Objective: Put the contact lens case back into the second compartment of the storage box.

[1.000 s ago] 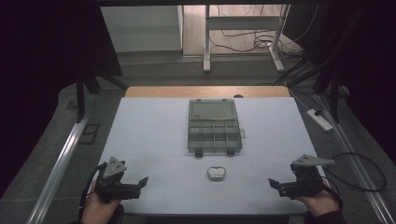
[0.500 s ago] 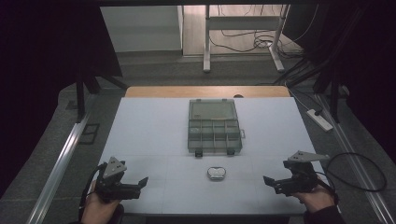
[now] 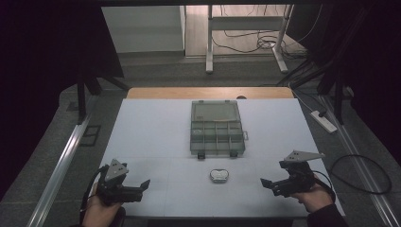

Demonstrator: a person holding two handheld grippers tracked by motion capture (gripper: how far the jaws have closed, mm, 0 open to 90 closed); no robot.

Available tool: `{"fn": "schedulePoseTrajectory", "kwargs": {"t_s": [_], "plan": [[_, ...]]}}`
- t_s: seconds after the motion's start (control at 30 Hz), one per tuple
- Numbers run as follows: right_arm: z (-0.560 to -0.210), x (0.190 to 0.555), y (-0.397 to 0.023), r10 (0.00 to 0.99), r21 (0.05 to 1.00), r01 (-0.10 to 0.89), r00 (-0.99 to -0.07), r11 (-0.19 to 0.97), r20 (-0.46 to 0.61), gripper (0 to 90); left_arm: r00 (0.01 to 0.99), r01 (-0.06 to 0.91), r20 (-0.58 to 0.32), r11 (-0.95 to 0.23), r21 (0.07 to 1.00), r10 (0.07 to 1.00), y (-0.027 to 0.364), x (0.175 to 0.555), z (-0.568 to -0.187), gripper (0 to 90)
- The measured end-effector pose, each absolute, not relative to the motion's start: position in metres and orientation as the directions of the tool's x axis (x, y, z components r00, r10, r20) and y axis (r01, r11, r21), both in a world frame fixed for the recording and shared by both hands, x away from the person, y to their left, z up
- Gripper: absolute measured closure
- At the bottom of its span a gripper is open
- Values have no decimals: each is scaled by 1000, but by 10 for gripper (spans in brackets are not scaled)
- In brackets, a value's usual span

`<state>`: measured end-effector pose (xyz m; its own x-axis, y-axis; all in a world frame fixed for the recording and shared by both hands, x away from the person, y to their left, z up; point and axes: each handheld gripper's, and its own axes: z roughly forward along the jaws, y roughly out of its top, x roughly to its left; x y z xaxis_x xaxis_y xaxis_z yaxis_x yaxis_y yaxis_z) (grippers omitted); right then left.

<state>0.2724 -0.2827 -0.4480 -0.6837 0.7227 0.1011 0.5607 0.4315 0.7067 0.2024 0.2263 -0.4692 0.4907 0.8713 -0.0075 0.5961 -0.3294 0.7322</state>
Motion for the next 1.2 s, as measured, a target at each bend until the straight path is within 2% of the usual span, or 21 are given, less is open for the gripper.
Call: {"fn": "schedulePoseTrajectory", "kwargs": {"t_s": [0.23,0.47,0.83,1.2], "plan": [[-445,277,-274,705,711,545,-703,445,97,0,490,596,-6,-330,732,872,226,202,-469,19],[-447,284,-264,657,684,556,-739,473,147,0,490,596,-6,-330,732,872,226,202,-469,19],[-446,294,-253,676,688,569,-721,451,153,0,490,596,-4,-332,731,872,226,202,-469,19],[-449,303,-241,670,676,561,-730,477,133,0,492,596,-1,-336,729,870,226,202,-469,21]]}}
